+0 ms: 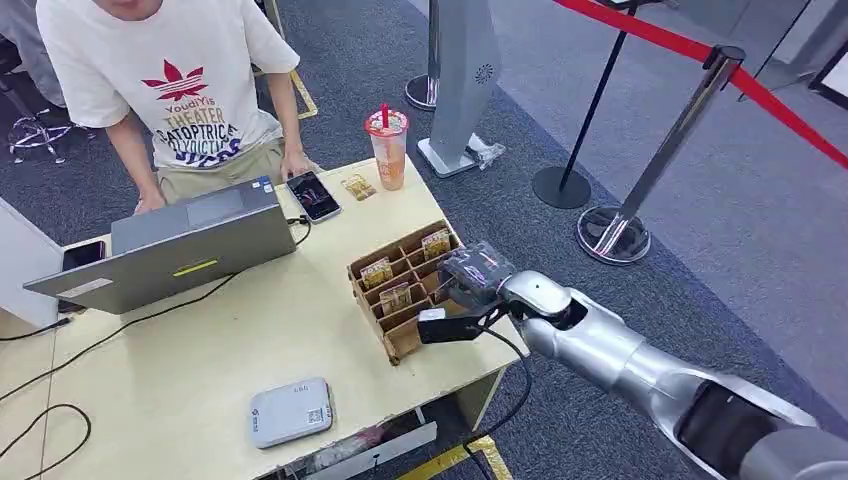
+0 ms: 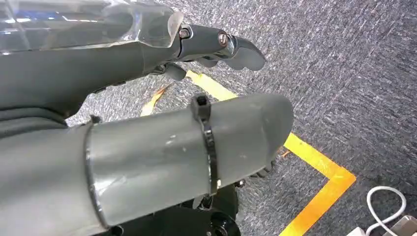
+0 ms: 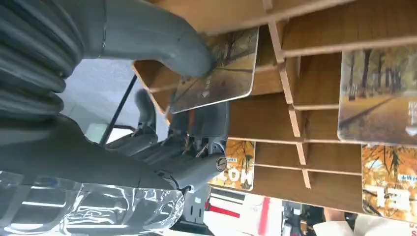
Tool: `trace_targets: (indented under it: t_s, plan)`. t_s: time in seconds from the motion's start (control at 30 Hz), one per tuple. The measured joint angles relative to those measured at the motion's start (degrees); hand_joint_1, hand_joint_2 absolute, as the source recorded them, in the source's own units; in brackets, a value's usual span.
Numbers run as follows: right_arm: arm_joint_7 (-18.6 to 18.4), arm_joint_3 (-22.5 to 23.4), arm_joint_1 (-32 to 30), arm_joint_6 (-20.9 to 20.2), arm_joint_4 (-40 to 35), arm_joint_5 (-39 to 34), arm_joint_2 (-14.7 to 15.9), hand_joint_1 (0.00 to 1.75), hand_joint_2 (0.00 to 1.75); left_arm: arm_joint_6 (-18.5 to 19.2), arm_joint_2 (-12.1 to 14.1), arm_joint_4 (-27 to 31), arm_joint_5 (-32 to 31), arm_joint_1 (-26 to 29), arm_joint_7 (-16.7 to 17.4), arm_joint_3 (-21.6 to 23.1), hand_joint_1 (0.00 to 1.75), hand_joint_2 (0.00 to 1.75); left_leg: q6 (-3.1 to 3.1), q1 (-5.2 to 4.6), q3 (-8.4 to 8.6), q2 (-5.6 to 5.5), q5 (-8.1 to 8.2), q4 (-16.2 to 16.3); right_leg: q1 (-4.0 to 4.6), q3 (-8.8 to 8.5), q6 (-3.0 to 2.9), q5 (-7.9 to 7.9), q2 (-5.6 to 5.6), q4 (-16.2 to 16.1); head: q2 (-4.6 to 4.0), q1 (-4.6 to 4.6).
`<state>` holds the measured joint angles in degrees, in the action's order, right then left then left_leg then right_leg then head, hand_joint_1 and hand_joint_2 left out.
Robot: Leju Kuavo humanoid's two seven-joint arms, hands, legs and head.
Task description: Pass the card to the sensor for recognition and then transmit it.
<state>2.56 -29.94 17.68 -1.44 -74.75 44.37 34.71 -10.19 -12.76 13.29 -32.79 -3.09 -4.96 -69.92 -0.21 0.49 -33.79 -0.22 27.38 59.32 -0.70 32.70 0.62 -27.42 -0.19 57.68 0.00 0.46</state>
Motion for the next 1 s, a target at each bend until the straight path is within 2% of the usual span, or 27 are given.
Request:
trace_targets:
  t_s: [0.33,0.77,1.0]
  plan:
    - [0.3,0.3,0.3,-0.3,0.0,0.1,0.0,1.75,1.75,0.1,0.0,0.2,0.0,0.0,0.1,0.0,0.00,0.00,0.00,0.00,0.00,0.00,0.00,0.0,0.00,-0.01,0.00,0.00,0.02,0.0,0.00,-0.02]
    - [1.0,0.5,1.1,-0.8,0.1,0.0,0.0,1.75,1.75,0.2,-0.3,0.3,0.0,0.0,0.1,0.0,0.00,0.00,0.00,0.00,0.00,0.00,0.00,0.0,0.00,0.00,0.00,0.00,0.02,0.0,0.00,0.00]
    - [2.1,0.7,2.6,-2.9,0.2,-2.5,1.0,1.75,1.75,0.6,-0.3,0.3,-0.2,0.0,0.1,0.0,0.00,0.00,0.00,0.00,0.00,0.01,0.00,0.0,0.00,0.00,0.00,0.01,0.02,0.0,0.00,-0.02]
